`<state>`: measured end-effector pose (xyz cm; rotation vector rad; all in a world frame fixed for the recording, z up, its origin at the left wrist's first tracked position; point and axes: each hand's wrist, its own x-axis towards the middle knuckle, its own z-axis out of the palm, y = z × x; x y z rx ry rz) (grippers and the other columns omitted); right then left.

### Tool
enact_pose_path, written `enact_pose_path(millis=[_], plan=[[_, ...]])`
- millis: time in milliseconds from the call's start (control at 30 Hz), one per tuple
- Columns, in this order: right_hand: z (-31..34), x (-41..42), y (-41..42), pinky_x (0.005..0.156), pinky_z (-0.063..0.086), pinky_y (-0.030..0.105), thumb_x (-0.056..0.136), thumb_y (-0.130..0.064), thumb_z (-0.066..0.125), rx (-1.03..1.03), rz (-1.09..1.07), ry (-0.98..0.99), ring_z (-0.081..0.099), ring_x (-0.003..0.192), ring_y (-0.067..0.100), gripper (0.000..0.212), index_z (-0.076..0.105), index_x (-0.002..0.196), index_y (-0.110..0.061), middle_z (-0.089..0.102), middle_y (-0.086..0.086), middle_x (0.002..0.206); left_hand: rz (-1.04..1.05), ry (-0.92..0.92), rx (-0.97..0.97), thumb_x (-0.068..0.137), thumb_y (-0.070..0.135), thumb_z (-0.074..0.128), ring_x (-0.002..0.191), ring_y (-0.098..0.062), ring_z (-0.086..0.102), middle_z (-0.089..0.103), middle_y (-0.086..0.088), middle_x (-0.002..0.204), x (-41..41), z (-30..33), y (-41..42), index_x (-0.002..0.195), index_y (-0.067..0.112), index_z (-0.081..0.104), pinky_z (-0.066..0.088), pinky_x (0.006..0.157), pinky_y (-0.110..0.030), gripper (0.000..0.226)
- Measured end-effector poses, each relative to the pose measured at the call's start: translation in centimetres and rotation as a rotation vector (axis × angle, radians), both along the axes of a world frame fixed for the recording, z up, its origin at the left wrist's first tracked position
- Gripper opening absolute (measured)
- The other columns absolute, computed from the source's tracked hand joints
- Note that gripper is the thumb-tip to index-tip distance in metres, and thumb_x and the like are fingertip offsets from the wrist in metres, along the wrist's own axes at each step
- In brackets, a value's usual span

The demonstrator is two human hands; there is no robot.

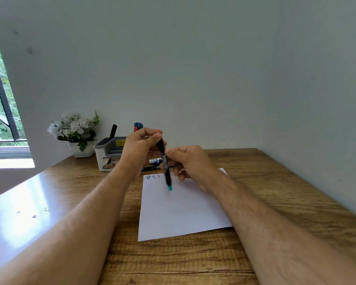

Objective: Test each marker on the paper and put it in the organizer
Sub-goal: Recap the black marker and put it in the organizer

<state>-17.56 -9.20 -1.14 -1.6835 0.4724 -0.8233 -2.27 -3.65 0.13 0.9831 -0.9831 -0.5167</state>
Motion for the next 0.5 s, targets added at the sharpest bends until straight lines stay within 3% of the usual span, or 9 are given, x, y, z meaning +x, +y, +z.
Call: enact_pose_path(millis=[200, 267, 367, 433, 500], plan=[[0.6, 1.0, 0.6, 0.042, 0.048, 0.022, 0.094, -0.033, 0.067, -0.186, -0.142, 0.085, 0.068, 0.055, 0.010, 0.022, 0.075, 0.099, -0.013, 0.077, 0.000, 0.079, 0.056, -0.102, -0.022, 0.094, 0.014, 0.063, 0.083, -0.025, 0.073, 0.075, -0.010, 0.083, 0.2, -0.3, 0.1, 0.102, 0.016, 0.070, 0.058, 0.064, -0.029, 0.011], [1.4, 1.5, 0.8, 0.044, 0.051, 0.023, 0.093, -0.029, 0.069, -0.247, -0.170, 0.079, 0.069, 0.055, 0.011, 0.016, 0.074, 0.100, -0.016, 0.076, -0.002, 0.074, 0.136, -0.117, -0.005, 0.100, 0.026, 0.053, 0.069, -0.017, 0.072, 0.074, -0.003, 0.075, 0.3, -0.6, -0.1, 0.107, 0.017, 0.067, 0.056, 0.057, -0.025, 0.018], [2.8, 2.6, 1.1, 0.062, 0.059, 0.023, 0.089, -0.029, 0.071, -0.400, -0.265, 0.078, 0.073, 0.067, 0.005, 0.018, 0.073, 0.103, -0.018, 0.075, -0.006, 0.074, 0.239, -0.125, 0.090, 0.105, 0.028, 0.039, 0.048, -0.008, 0.061, 0.066, 0.003, 0.056, 0.1, -1.2, -0.4, 0.092, 0.013, 0.064, 0.049, 0.044, -0.020, 0.032], [3.7, 3.6, 1.4, 0.072, 0.058, 0.024, 0.088, -0.030, 0.070, -0.519, -0.330, 0.071, 0.071, 0.075, 0.006, 0.023, 0.072, 0.109, -0.019, 0.074, -0.007, 0.082, 0.323, -0.289, 0.214, 0.104, 0.026, 0.041, 0.050, -0.009, 0.062, 0.064, 0.003, 0.057, 0.4, -2.0, -0.5, 0.086, 0.015, 0.062, 0.047, 0.044, -0.020, 0.030], [4.6, 5.0, 1.7, 0.078, 0.060, 0.030, 0.090, -0.029, 0.066, -0.589, -0.347, 0.040, 0.070, 0.083, 0.011, 0.030, 0.068, 0.119, -0.019, 0.073, -0.004, 0.092, 0.383, -0.608, 0.372, 0.099, 0.018, 0.048, 0.057, -0.006, 0.061, 0.062, 0.008, 0.065, 0.6, -2.8, -0.2, 0.075, 0.025, 0.056, 0.044, 0.049, -0.016, 0.026]])
